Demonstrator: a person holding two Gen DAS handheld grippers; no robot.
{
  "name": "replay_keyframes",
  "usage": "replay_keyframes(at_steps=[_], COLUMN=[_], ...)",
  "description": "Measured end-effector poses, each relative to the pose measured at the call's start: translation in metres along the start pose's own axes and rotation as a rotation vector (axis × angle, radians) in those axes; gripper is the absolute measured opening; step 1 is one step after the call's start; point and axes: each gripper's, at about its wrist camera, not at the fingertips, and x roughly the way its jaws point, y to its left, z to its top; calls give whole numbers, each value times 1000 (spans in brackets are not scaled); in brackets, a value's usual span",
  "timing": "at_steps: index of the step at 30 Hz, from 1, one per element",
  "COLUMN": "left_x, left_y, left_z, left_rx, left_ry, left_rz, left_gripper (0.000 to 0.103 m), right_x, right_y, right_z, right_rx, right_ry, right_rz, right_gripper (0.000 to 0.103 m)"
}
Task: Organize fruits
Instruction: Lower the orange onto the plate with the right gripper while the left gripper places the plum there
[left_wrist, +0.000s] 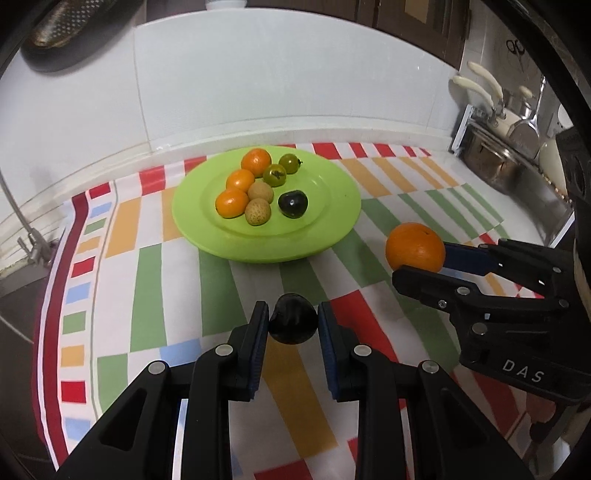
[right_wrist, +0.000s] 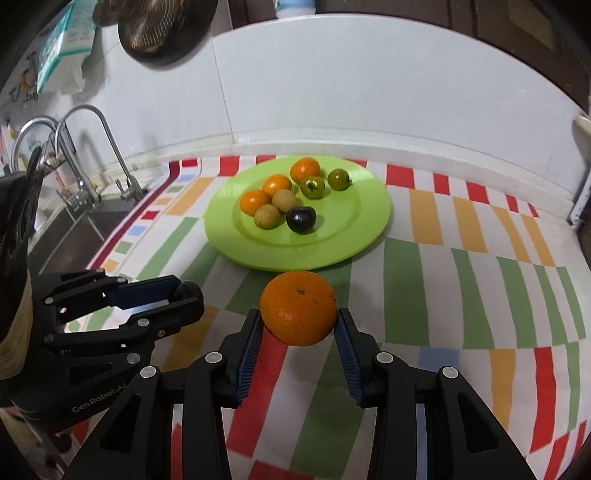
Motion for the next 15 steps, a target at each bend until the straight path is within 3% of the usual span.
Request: replay_keyframes(at_steps=[15], left_x=[-50], left_y=[-5], left_z=[10], left_rx=[9], left_ry=[-105], left_rz=[55], left_gripper=[27], right_x=[-51], right_y=[6], right_z=[3], right_rx=[27], right_ry=[-111], right_rz=[-22], right_gripper=[41])
